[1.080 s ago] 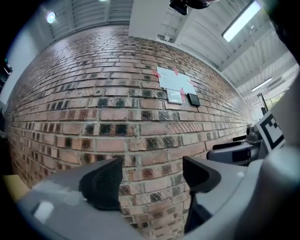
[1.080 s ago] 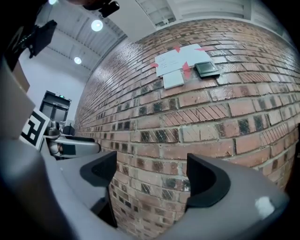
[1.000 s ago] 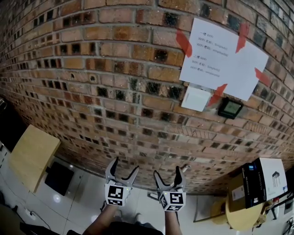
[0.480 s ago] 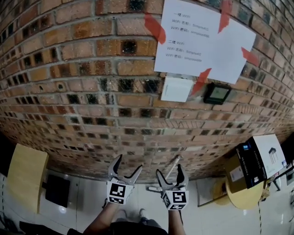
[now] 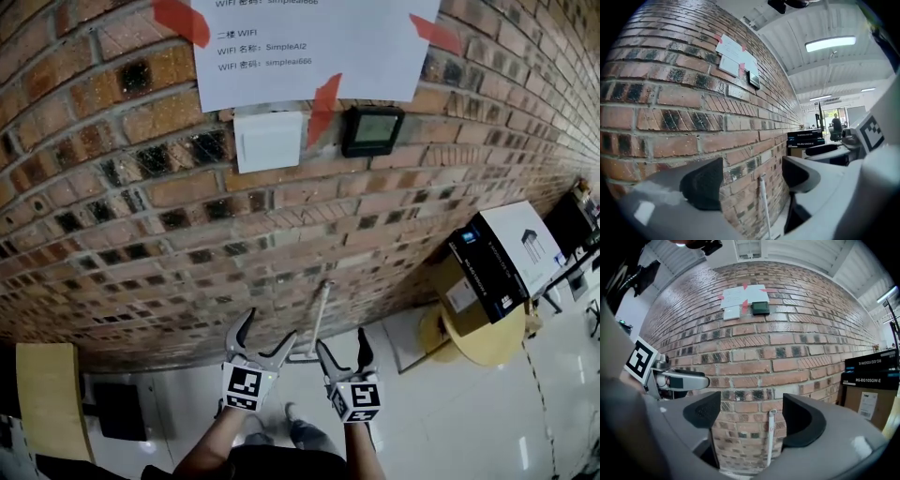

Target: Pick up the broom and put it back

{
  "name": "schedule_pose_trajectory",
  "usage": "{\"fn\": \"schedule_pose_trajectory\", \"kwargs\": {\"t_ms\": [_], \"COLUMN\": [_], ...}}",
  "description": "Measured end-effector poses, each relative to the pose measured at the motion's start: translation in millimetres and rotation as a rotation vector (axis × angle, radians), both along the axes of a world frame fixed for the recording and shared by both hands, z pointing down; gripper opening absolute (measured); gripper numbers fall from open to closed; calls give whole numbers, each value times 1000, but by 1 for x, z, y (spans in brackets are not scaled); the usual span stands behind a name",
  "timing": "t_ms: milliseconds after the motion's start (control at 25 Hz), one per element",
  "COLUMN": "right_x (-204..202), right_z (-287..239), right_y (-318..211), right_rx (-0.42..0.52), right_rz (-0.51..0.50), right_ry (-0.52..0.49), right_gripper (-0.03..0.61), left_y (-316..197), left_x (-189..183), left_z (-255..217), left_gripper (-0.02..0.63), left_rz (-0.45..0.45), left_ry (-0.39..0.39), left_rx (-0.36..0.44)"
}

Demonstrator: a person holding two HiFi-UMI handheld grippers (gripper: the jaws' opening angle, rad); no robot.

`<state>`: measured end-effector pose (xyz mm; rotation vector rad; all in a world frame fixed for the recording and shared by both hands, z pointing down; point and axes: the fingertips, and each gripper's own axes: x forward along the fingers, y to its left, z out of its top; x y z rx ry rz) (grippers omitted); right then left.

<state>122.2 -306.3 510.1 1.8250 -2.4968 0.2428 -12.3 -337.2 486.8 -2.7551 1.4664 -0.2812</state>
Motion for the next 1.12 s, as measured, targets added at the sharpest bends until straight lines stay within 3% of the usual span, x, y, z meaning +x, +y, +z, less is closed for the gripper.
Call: {"fn": "schedule_pose_trajectory", "kwargs": {"t_ms": [360, 640, 800, 1120], "right_x": [12, 21, 47, 109], "right_z": [31, 73, 93, 134], "right_y": [19, 29, 37, 101], "right_rx": [-62, -137, -168, -262], "right_rz": [44, 79, 127, 282], "right_ry": [22, -52, -66, -54], "right_gripper": [419, 417, 416, 410], "left_y": [7, 19, 15, 10], "left_x": [21, 34, 45, 87], "left_z": [39, 81, 96, 128], "left_gripper": [397, 397, 397, 397], "left_rz": [77, 141, 162, 262], "left_ry": [-53, -67, -74, -57], "left_rx": [-84, -174, -191, -247]}}
